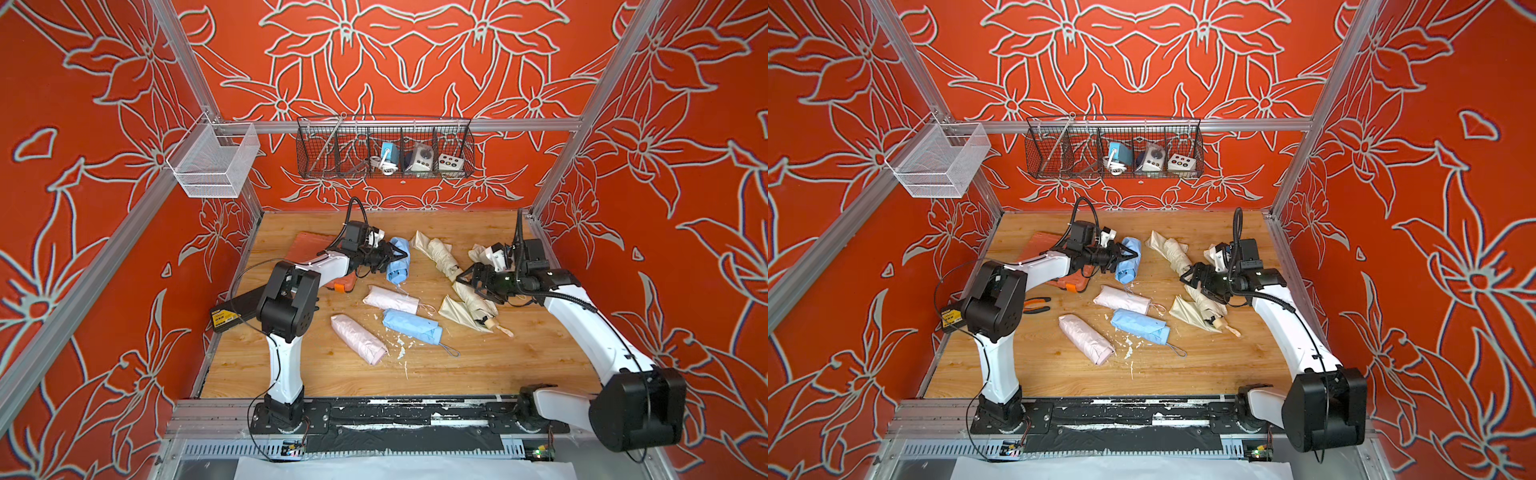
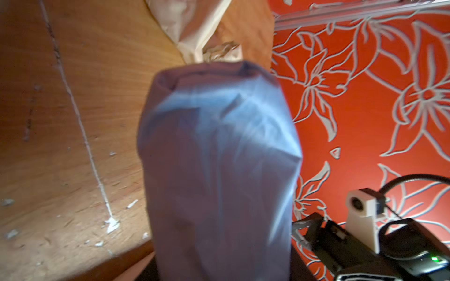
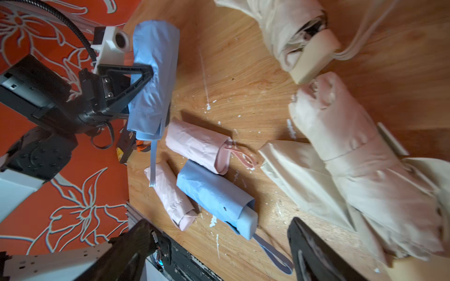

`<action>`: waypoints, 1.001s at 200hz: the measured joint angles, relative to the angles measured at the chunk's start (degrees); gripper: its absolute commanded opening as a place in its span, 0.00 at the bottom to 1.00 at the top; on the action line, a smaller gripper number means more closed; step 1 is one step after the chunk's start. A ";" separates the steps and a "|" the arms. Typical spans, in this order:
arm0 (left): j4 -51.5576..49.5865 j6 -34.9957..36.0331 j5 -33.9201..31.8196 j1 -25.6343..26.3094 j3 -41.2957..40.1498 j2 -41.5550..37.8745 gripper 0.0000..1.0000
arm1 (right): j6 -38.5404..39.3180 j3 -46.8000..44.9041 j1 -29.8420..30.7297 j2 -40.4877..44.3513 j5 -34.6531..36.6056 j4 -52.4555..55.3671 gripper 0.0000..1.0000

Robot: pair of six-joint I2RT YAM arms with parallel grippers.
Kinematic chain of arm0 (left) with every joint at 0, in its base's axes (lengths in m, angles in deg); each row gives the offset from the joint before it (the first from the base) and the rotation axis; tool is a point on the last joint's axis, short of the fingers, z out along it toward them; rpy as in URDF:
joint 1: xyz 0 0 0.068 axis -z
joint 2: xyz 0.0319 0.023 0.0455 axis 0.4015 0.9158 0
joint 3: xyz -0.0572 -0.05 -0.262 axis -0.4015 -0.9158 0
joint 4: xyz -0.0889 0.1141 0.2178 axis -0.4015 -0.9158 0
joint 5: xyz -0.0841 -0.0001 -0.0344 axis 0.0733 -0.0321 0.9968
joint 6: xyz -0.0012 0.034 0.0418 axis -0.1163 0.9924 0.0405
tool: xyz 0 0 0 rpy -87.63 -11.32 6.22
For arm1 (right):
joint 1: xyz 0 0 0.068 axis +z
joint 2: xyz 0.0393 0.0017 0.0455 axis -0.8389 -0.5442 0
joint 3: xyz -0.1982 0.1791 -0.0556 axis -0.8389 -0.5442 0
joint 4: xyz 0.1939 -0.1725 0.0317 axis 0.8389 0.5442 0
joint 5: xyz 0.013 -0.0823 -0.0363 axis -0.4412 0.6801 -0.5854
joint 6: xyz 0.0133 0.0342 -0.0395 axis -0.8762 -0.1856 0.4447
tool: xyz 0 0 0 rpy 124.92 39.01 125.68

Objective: Take umbrellas out of sleeves
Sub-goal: Pick up the umbrella from the center of the board.

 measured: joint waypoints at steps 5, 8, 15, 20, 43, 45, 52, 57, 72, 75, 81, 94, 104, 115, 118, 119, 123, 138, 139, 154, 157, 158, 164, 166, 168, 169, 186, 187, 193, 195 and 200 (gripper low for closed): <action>1.51 -1.60 -0.04 -0.20 -0.87 -0.81 0.41 | -0.48 0.46 0.96 0.00 -0.11 -0.31 0.84; 2.49 -2.64 -0.07 -0.26 -1.42 -1.36 0.41 | -0.68 0.70 1.57 0.00 -0.07 -0.48 0.82; 4.72 -5.16 -0.31 -0.35 -2.75 -2.64 0.41 | -1.36 1.25 2.99 -0.07 -0.11 -1.25 0.80; 6.08 -6.69 -0.55 -0.35 -3.67 -3.45 0.41 | -1.90 1.68 4.13 -0.20 -0.15 -1.75 0.78; 12.52 -13.64 -1.84 -0.33 -8.83 -6.95 0.41 | -4.85 3.19 9.94 -1.57 0.28 -5.09 0.64; 12.87 -14.08 -1.88 -0.33 -9.18 -7.19 0.41 | -4.79 3.37 10.47 -1.81 0.28 -5.38 0.64; 14.45 -15.89 -2.25 -0.33 -10.73 -8.02 0.41 | -5.55 3.67 12.28 -2.51 0.63 -6.51 0.63; 15.45 -17.07 -2.45 -0.33 -11.80 -8.50 0.41 | -6.25 3.82 13.51 -2.95 0.96 -7.28 0.63; 16.96 -19.56 -3.10 -0.33 -13.90 -9.40 0.41 | -7.19 4.48 16.94 -4.37 2.05 -8.72 0.63; 17.20 -19.89 -3.28 -0.33 -14.14 -9.49 0.41 | -7.34 4.66 17.57 -4.59 2.43 -8.96 0.62; 17.55 -20.57 -3.56 -0.33 -14.64 -9.62 0.41 | -7.65 5.14 18.86 -5.18 2.99 -9.42 0.62; 18.49 -22.05 -3.98 -0.33 -15.67 -9.92 0.41 | -8.28 6.16 21.00 -6.29 4.09 -10.47 0.61; 19.23 -22.97 -4.15 -0.33 -16.31 -10.12 0.41 | -8.87 6.82 22.18 -7.19 4.57 -11.69 0.61; 19.96 -23.93 -4.39 -0.33 -16.83 -10.36 0.41 | -9.62 7.56 23.17 -8.37 5.14 -13.05 0.60; 20.11 -24.13 -4.44 -0.33 -16.92 -10.43 0.41 | -9.79 7.78 23.37 -8.70 5.35 -13.51 0.60; 20.13 -24.20 -4.44 -0.33 -16.94 -10.45 0.41 | -9.81 7.93 23.52 -8.92 5.46 -13.55 0.60; 20.31 -24.46 -4.46 -0.33 -17.05 -10.56 0.41 | -9.99 8.28 23.87 -9.35 5.49 -13.84 0.60; 20.90 -25.22 -4.50 -0.33 -17.31 -11.02 0.41 | -10.38 10.14 25.00 -11.67 6.38 -14.95 0.60; 20.94 -25.24 -4.50 -0.33 -17.31 -11.06 0.41 | -10.38 10.23 25.07 -11.80 6.40 -14.99 0.60; 21.46 -25.83 -4.52 -0.33 -17.33 -11.47 0.42 | -10.73 11.98 25.86 -13.99 6.95 -15.93 0.59; 21.55 -25.94 -4.50 -0.33 -17.33 -11.56 0.41 | -10.82 12.20 25.88 -14.32 7.02 -16.15 0.59; 21.59 -25.94 -4.50 -0.33 -17.33 -11.61 0.41 | -10.82 12.24 25.90 -14.40 7.04 -16.26 0.59; 21.81 -26.08 -4.50 -0.33 -17.40 -11.82 0.41 | -10.93 12.55 26.12 -15.02 7.15 -16.87 0.59; 21.90 -26.10 -4.50 -0.33 -17.42 -11.87 0.41 | -10.97 12.61 26.14 -15.21 7.23 -17.03 0.59; 22.01 -26.14 -4.50 -0.33 -17.44 -11.91 0.41 | -11.04 12.66 26.21 -15.37 7.21 -17.16 0.59; 22.03 -26.16 -4.50 -0.33 -17.46 -11.93 0.42 | -11.06 12.68 26.23 -15.41 7.23 -17.20 0.59; 22.93 -26.53 -4.48 -0.33 -17.92 -12.15 0.42 | -11.17 12.85 26.34 -16.26 7.67 -17.94 0.59; 22.95 -26.56 -4.50 -0.33 -17.97 -12.17 0.41 | -11.17 12.87 26.34 -16.35 7.67 -17.99 0.59; 23.04 -26.73 -4.50 -0.33 -18.14 -12.22 0.41 | -11.21 13.05 26.34 -16.63 7.80 -18.10 0.59; 23.04 -26.77 -4.50 -0.33 -18.18 -12.22 0.42 | -11.21 13.09 26.34 -16.72 7.80 -18.10 0.59; 23.02 -26.95 -4.48 -0.33 -18.27 -12.22 0.41 | -11.26 13.29 26.34 -17.00 7.89 -18.23 0.59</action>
